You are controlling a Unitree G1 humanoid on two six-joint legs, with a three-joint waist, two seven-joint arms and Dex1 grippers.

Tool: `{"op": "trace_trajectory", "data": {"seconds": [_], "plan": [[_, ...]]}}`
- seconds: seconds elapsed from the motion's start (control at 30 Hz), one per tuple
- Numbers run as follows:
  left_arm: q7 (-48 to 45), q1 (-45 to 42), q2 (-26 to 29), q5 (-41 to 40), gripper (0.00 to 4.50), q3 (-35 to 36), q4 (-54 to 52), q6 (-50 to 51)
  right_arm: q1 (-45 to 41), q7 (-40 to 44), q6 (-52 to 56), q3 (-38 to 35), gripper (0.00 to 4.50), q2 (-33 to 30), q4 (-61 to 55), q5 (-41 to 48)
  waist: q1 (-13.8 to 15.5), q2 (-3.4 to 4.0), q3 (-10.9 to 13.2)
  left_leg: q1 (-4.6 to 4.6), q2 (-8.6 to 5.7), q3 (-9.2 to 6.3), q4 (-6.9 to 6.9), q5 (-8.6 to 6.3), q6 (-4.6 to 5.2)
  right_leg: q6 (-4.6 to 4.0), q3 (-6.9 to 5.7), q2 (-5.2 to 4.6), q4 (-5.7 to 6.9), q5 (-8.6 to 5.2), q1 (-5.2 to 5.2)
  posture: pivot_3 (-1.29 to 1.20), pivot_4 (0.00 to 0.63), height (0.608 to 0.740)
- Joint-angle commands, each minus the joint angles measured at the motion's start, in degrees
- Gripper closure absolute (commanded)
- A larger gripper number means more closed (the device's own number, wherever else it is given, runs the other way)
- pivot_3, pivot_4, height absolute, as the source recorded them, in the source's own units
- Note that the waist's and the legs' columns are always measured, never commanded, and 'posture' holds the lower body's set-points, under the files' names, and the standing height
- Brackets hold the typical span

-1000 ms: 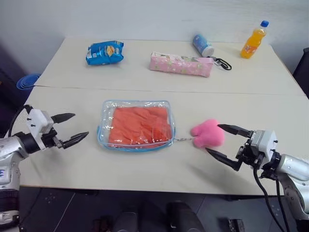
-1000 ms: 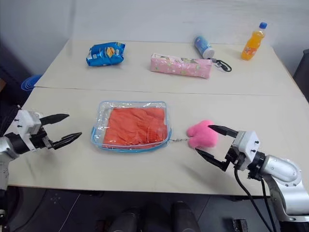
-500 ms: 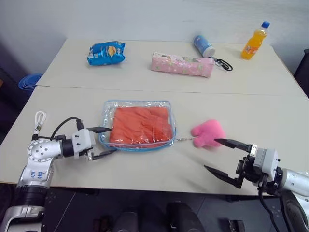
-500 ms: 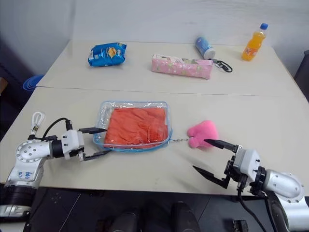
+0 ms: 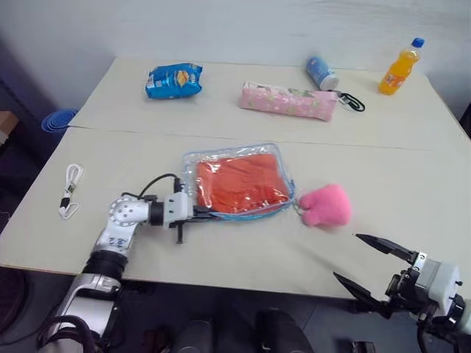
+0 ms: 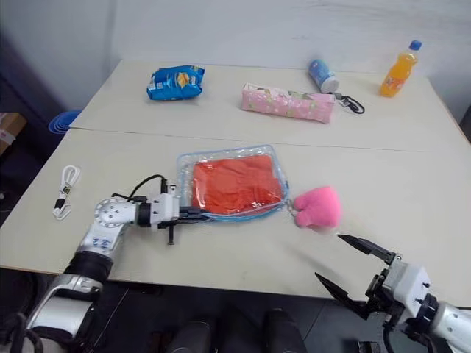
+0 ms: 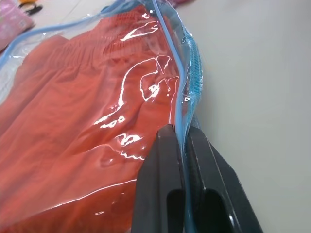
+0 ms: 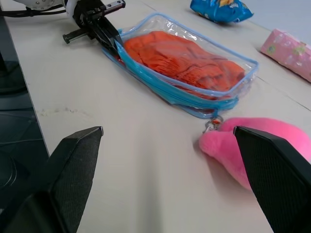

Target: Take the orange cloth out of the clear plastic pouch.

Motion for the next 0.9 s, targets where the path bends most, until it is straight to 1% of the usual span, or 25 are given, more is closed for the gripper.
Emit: {"op": "trace_trajectory", "data": {"seconds": [0.03, 0.17, 0.3, 0.37, 0.47, 0.53, 0.63, 0.73, 0.9], "plan": [[-1.51, -1.67, -4.35, 0.64, 4.48, -3.90, 0.34, -1.26, 2.43, -1.14, -1.51, -3.36, 0.00, 1.05, -3.49, 0.67, -0.07, 0.00, 0.00, 0.00, 0.00, 0.01, 0.00, 0.00, 0.01, 0.01, 0.01, 0.01, 0.00, 0.01, 0.00, 0.00, 0.150, 0.740], [-4.14, -2.27, -6.96, 1.34, 4.48, -7.08, 1.35, -4.10, 4.90, -1.61, -1.95, -4.17, 0.00, 2.03, -4.55, 0.62, -0.30, 0.01, -0.01, 0.03, 0.02, 0.03, 0.01, -0.11, 0.20, 0.01, 0.05, 0.05, 0.02, 0.01, -0.01, 0.00, 0.150, 0.740], [-3.88, -3.36, -8.76, 1.85, 4.48, -8.05, 3.01, -4.39, 6.16, -2.03, -2.06, -4.68, 0.00, 2.63, -4.97, 0.49, -0.20, 0.05, -0.03, 0.06, 0.04, 0.03, 0.03, -0.13, 0.22, 0.01, 0.08, 0.09, 0.03, 0.01, 0.02, 0.00, 0.150, 0.740], [-0.87, -4.29, -9.56, 3.57, 4.48, -7.82, 4.33, -3.82, 6.38, -2.15, -2.01, -4.69, 0.00, 2.71, -4.91, 0.39, -0.09, 0.05, -0.03, 0.06, 0.03, 0.04, 0.05, -0.14, 0.25, 0.01, 0.09, 0.07, 0.02, 0.01, 0.04, 0.00, 0.150, 0.740], [3.58, -4.70, -10.68, 4.63, 4.48, -6.95, 4.24, -0.36, 6.75, -2.39, -1.96, -5.11, 0.00, 2.84, -4.19, 0.45, 0.04, 0.04, -0.03, 0.05, 0.00, 0.02, 0.09, -0.16, 0.28, 0.02, 0.07, 0.04, 0.00, 0.01, 0.06, 0.00, 0.150, 0.740], [6.28, -4.21, -11.96, 3.44, 4.48, -5.96, 1.47, 5.82, 7.03, -2.40, -1.71, -5.80, 0.00, 2.84, -3.25, 0.82, -0.03, 0.05, -0.03, 0.05, -0.01, 0.02, 0.09, -0.16, 0.30, 0.03, 0.08, 0.03, 0.00, 0.02, 0.07, 0.00, 0.150, 0.740], [6.91, -2.69, -12.27, 3.01, 4.48, -6.37, -3.91, 10.51, 7.15, -2.09, -1.68, -6.64, 0.00, 2.84, -1.90, 1.26, -0.09, 0.05, -0.03, 0.05, 0.01, 0.01, 0.09, -0.16, 0.30, 0.03, 0.08, 0.04, 0.02, 0.02, 0.06, 0.00, 0.150, 0.740], [6.90, -0.84, -11.67, 3.72, 4.48, -7.21, -7.15, 11.57, 6.63, -1.97, -1.61, -7.07, 0.00, 2.78, -1.17, 1.42, -0.23, 0.05, -0.03, 0.06, 0.02, 0.01, 0.08, -0.16, 0.28, 0.03, 0.10, 0.04, 0.02, 0.02, 0.05, 0.00, 0.150, 0.740], [6.75, -0.19, -10.66, 3.43, 4.48, -6.74, -8.24, 12.03, 5.58, -1.62, -1.71, -7.04, 0.00, 2.49, -0.18, 1.40, -0.18, 0.09, -0.05, 0.07, 0.03, 0.01, 0.07, -0.14, 0.25, 0.03, 0.10, 0.06, 0.03, 0.02, 0.05, 0.00, 0.150, 0.740]]}}
